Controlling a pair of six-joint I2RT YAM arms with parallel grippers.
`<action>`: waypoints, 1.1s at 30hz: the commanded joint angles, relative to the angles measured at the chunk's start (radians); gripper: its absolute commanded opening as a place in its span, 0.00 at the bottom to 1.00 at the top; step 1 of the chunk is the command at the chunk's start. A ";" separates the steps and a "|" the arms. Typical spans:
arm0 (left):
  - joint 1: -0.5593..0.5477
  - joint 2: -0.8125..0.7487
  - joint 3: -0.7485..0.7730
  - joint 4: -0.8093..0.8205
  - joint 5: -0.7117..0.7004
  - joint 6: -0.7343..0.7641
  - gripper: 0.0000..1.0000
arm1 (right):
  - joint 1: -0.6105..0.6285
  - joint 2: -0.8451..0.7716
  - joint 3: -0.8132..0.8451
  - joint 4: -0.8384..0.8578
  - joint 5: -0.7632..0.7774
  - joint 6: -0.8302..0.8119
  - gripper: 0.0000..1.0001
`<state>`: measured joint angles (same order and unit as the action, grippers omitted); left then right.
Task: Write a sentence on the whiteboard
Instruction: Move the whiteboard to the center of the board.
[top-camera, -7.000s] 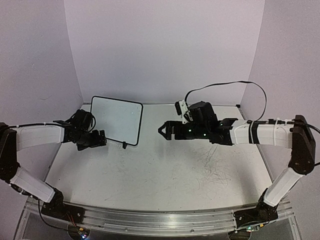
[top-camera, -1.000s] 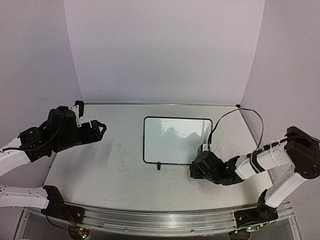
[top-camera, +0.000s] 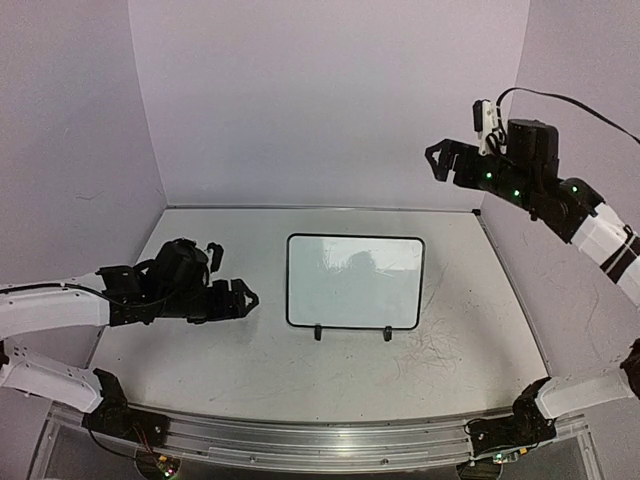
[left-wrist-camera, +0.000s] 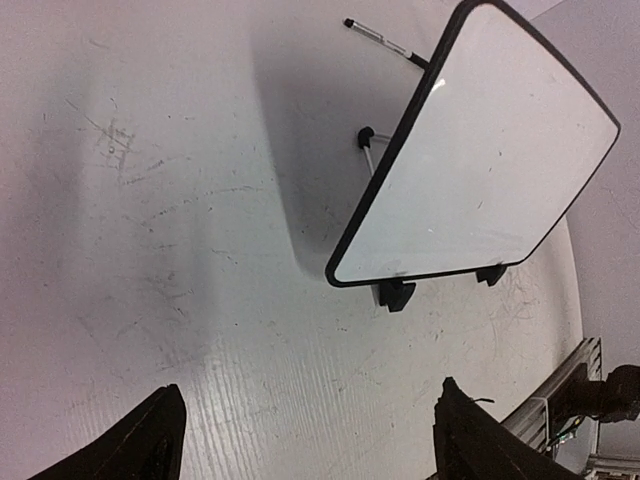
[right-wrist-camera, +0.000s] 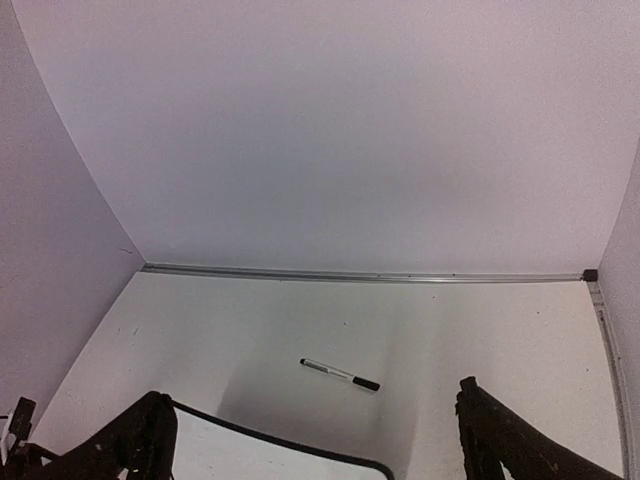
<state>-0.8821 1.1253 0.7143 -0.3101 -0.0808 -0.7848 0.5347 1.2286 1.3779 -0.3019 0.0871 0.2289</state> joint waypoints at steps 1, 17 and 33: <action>-0.125 0.105 0.078 0.073 -0.104 -0.064 0.86 | -0.230 0.146 0.079 0.036 -0.289 -0.109 0.98; -0.303 0.568 0.347 0.088 -0.233 -0.173 0.85 | -0.491 0.684 0.142 0.275 -0.670 -0.463 0.98; -0.355 0.996 0.685 -0.063 -0.466 -0.243 0.54 | -0.491 0.834 0.202 0.264 -0.751 -0.508 0.98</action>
<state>-1.2387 2.0811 1.3192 -0.2988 -0.4553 -1.0027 0.0418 2.0762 1.5448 -0.0814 -0.6058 -0.2726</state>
